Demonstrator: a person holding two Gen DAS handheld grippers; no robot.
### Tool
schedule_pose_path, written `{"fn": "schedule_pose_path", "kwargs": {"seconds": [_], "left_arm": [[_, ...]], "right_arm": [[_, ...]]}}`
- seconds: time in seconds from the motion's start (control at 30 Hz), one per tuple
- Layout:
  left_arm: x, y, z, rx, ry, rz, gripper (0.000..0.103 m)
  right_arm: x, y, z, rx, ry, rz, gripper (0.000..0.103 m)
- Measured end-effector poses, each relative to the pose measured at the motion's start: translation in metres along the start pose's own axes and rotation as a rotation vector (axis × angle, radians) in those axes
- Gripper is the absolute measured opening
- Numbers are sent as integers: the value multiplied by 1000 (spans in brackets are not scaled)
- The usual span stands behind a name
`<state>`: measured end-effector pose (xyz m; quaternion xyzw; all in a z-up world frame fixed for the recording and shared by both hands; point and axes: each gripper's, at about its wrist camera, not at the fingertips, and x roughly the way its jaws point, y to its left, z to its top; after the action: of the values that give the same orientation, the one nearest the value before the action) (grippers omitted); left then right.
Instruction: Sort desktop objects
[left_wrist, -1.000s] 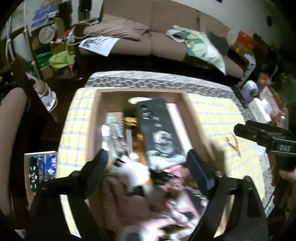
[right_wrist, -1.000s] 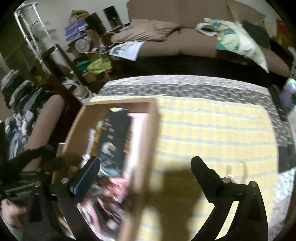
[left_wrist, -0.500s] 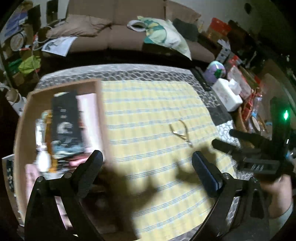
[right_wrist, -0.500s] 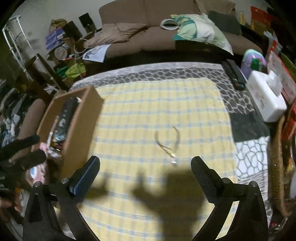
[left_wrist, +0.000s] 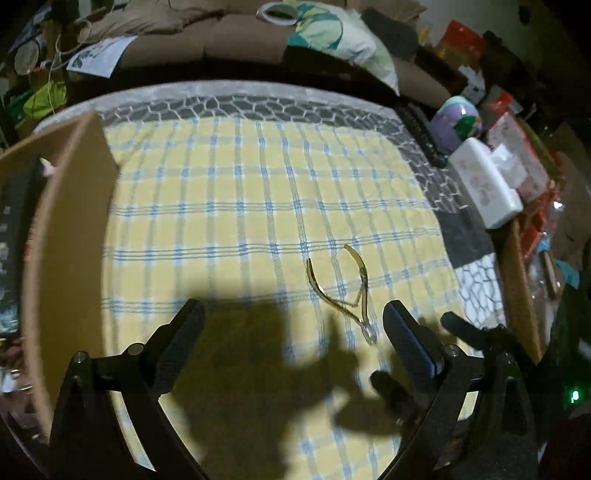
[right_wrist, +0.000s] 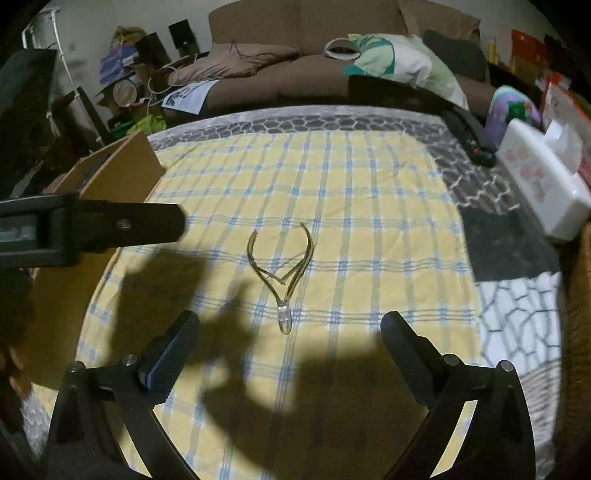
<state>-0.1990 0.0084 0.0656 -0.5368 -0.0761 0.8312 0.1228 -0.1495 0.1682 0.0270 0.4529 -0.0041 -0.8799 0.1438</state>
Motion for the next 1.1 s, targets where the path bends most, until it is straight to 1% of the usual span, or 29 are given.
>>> {"fn": "schedule_pose_path", "kwargs": {"seconds": [0.13, 0.2, 0.37, 0.43, 0.63, 0.73, 0.77, 0.83, 0.87, 0.9, 0.93, 0.97, 1.03, 1.1], "left_arm": [[28, -10, 3, 6, 19, 5, 97], [39, -14, 4, 13, 26, 4, 97], [55, -19, 10, 8, 31, 0, 97], [60, -20, 12, -3, 34, -6, 97], [71, -20, 14, -7, 45, -9, 96], [75, -23, 10, 12, 44, 7, 90], [75, -25, 9, 27, 38, 22, 87], [75, -32, 6, 72, 22, 38, 61], [75, -35, 5, 81, 21, 40, 52], [75, -36, 5, 84, 26, 34, 33], [75, -37, 6, 84, 33, 32, 23], [75, -37, 7, 85, 37, 35, 23], [74, -35, 8, 76, 44, 25, 14], [72, -31, 8, 58, 49, 2, 11]], "right_arm": [[19, -6, -2, 16, -5, 32, 98], [27, -10, -2, 20, -6, 46, 93], [37, -16, 1, 30, -32, 66, 89], [40, -17, 2, 29, -40, 71, 89], [47, -11, 5, 0, -50, 61, 88], [51, -5, 7, -30, -47, 30, 87], [52, -2, 6, -46, -44, 17, 87], [52, 3, 5, -76, -44, -6, 63], [51, 4, 6, -86, -50, -5, 36], [51, 4, 6, -85, -49, 7, 32], [50, 4, 6, -83, -49, 11, 31], [50, 4, 6, -81, -47, 13, 30], [50, 3, 6, -67, -43, 19, 30], [47, -1, 6, -45, -43, 37, 29]]}}
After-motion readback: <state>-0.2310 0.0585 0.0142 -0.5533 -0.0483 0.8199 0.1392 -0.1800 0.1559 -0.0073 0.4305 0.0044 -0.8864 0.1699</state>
